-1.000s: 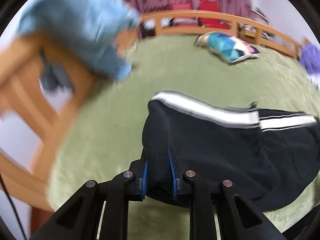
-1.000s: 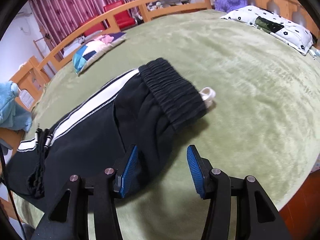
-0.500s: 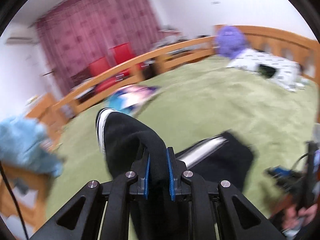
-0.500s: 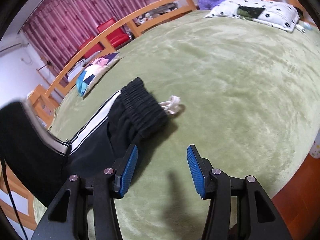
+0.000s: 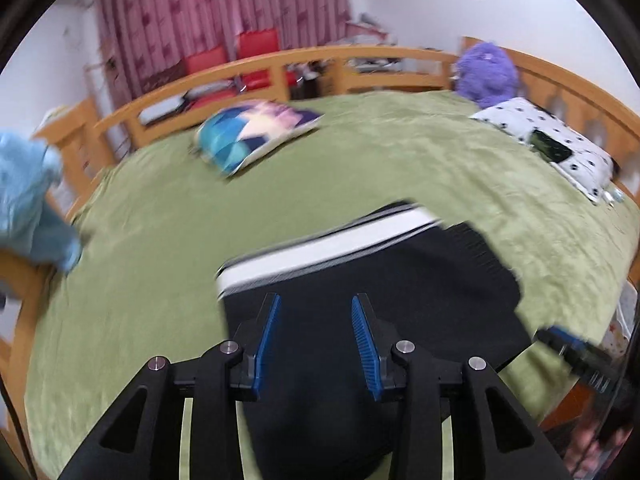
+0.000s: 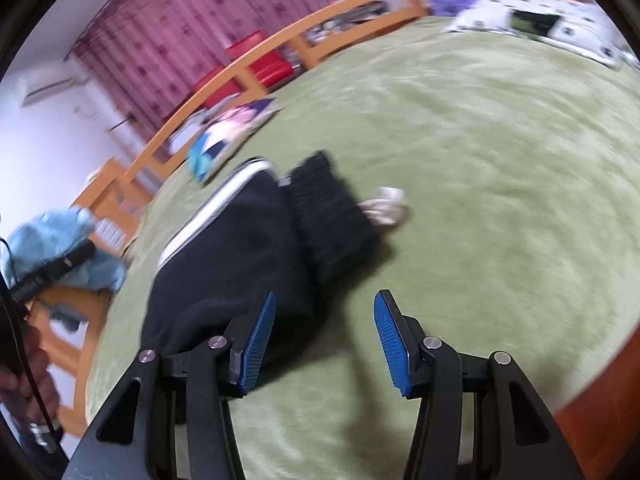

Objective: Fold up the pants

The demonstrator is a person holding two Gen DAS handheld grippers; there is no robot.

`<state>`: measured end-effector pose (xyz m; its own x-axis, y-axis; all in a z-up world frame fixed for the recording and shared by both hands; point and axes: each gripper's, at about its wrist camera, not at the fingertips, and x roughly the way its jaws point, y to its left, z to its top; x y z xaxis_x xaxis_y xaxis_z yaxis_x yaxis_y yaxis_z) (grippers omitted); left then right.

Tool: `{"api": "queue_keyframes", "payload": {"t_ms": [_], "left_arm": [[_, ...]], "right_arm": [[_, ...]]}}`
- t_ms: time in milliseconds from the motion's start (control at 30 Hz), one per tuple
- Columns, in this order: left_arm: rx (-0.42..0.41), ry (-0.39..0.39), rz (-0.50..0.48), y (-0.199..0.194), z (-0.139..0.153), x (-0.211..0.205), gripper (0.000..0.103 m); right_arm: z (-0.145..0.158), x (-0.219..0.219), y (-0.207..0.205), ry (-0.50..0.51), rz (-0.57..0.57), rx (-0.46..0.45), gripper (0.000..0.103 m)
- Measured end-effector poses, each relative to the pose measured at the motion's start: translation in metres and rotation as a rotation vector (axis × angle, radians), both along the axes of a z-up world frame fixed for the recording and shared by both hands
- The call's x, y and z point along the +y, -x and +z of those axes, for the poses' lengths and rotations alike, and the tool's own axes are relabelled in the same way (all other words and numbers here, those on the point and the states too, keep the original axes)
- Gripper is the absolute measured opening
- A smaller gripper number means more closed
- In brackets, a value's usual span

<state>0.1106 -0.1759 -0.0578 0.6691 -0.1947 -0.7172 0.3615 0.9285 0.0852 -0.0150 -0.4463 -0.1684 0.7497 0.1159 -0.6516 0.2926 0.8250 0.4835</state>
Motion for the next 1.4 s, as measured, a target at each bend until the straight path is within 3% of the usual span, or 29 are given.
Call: {"api": "queue_keyframes", "payload": {"t_ms": [133, 267, 333, 400, 500, 533, 600, 700, 800, 867, 933, 1067, 1167, 1233, 1400], "left_arm": [[0.034, 0.024, 0.066, -0.002, -0.016, 0.040, 0.035], [0.089, 0.101, 0.090, -0.002, -0.034, 0.070, 0.038], [0.121, 0.131, 0.089, -0.001, -0.048, 0.082, 0.045], [0.165, 0.170, 0.090, -0.003, -0.060, 0.090, 0.045], [0.210, 0.214, 0.084, -0.006, -0.068, 0.094, 0.045], [0.210, 0.221, 0.079, -0.006, -0.068, 0.095, 0.045], [0.198, 0.246, 0.058, -0.003, -0.067, 0.098, 0.045], [0.213, 0.276, 0.020, -0.001, -0.070, 0.098, 0.045], [0.252, 0.306, 0.005, -0.003, -0.079, 0.092, 0.045], [0.273, 0.301, -0.017, -0.003, -0.085, 0.086, 0.045], [0.277, 0.288, -0.023, -0.003, -0.091, 0.078, 0.045], [0.358, 0.278, -0.042, 0.006, -0.119, 0.058, 0.045], [0.300, 0.173, -0.034, 0.028, -0.140, 0.045, 0.050], [0.260, 0.174, -0.030, 0.036, -0.141, 0.044, 0.052], [0.283, 0.242, -0.016, 0.031, -0.144, 0.048, 0.064]], "right_arm": [[0.012, 0.012, -0.032, 0.024, 0.056, 0.026, 0.052], [-0.008, 0.028, -0.078, 0.138, 0.087, 0.224, 0.046], [-0.009, 0.039, -0.082, 0.153, 0.130, 0.224, 0.031], [0.005, 0.054, -0.080, 0.267, 0.166, 0.205, 0.014], [0.041, 0.048, -0.068, 0.225, 0.198, 0.074, 0.012], [0.056, 0.036, -0.062, 0.165, 0.197, 0.017, 0.012], [0.063, 0.015, -0.055, 0.102, 0.152, -0.008, 0.012], [0.038, 0.000, -0.053, 0.193, 0.078, 0.103, 0.014], [-0.009, -0.007, -0.057, 0.199, 0.064, 0.245, 0.028], [-0.003, -0.003, -0.049, 0.253, 0.052, 0.236, 0.031], [0.020, 0.008, -0.038, 0.339, 0.024, 0.156, 0.035], [0.030, 0.034, -0.035, 0.349, 0.087, 0.063, 0.043], [-0.007, 0.042, -0.044, 0.350, 0.144, 0.163, 0.044], [-0.032, 0.045, -0.050, 0.388, 0.153, 0.303, 0.044], [-0.025, 0.044, -0.036, 0.386, 0.169, 0.227, 0.048]]}}
